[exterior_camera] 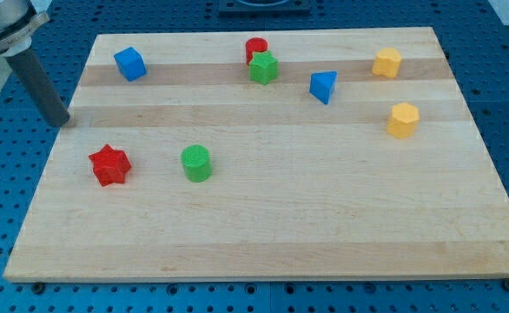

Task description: Move the red star along with the green circle towards the center

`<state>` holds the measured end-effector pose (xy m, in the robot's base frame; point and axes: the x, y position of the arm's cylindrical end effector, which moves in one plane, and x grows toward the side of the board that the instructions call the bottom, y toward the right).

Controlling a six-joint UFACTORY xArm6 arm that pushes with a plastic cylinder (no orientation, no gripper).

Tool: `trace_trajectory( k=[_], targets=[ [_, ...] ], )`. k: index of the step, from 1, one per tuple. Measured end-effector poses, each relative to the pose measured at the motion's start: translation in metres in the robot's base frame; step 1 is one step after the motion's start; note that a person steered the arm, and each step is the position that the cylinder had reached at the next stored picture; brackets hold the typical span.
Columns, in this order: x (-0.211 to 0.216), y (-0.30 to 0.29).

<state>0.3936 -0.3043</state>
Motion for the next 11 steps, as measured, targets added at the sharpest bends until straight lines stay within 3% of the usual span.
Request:
trace_trajectory(
  k=[1, 3, 4, 6, 8, 10, 11],
  targets=[
    [0.051, 0.000],
    [0.079, 0.002],
    [0.095, 0.054],
    [0.090, 0.102],
    [0.077, 0.238],
    [0.076, 0.265],
    [0.031, 0.283]
  ],
)
